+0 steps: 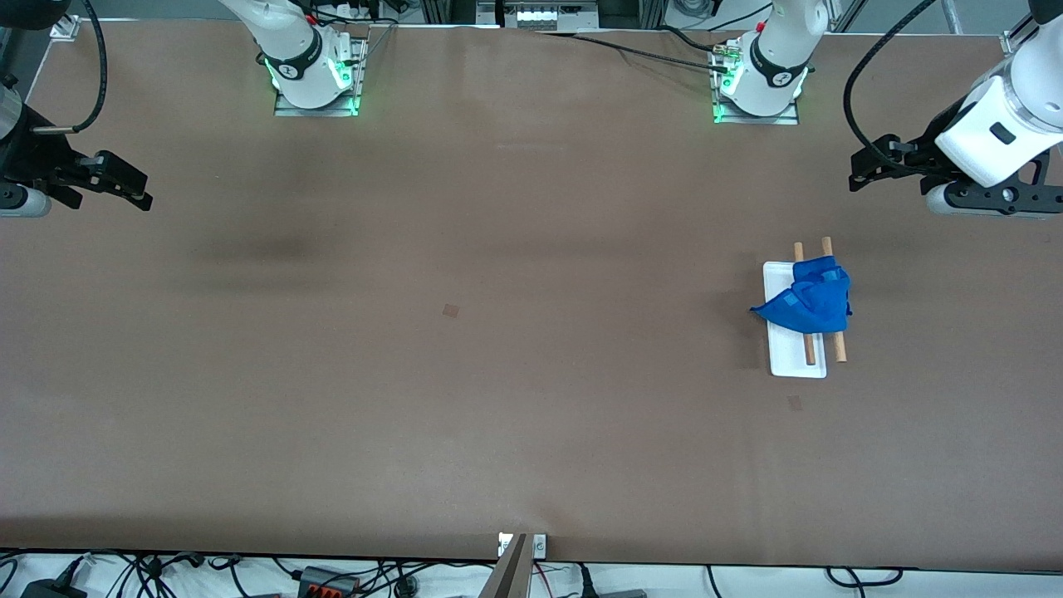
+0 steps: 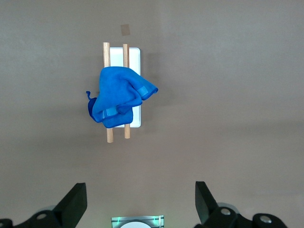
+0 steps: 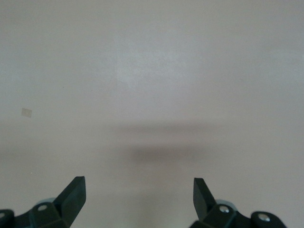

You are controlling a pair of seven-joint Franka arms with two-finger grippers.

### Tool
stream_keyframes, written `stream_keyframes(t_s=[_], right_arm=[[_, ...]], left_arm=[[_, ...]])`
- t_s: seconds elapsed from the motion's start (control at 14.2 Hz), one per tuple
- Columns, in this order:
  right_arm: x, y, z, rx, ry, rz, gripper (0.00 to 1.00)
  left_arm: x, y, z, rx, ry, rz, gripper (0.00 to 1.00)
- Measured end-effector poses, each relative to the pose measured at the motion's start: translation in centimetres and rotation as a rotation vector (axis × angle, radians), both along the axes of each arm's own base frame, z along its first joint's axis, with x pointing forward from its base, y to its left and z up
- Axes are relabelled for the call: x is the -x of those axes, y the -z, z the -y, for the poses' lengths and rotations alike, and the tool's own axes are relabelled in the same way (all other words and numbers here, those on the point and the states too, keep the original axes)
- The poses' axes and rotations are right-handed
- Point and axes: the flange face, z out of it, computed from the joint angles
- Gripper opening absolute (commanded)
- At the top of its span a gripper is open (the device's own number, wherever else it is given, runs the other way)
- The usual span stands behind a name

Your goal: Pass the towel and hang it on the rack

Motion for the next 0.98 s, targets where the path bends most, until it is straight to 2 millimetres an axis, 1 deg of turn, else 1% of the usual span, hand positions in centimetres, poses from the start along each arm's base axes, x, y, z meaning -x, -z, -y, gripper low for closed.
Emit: stream_keyframes(t_s=[0.28,0.49,0.56,0.98], right_arm=[[0.4,-0.5,0.0,0.000,0.001,-0.003,1.00],[0.7,-0.8,0.0,0.000,0.001,0.003,1.00],[0.7,-0.8,0.0,0.000,0.002,0.002,1.00],[0.7,-0.6,0.1,0.000,0.002,-0.002,1.00]], left_arm=[[0.5,-0.5,-0.1,0.000,0.000,-0.010,1.00],[0.6,-0.6,-1.6,0.001,-0.025,-0.009,1.00],[0.5,-0.6,-1.7,0.000,-0.028,-0.010,1.00],[0.5,-0.5,-1.6,-0.001,-0.026,-0.011,1.00]])
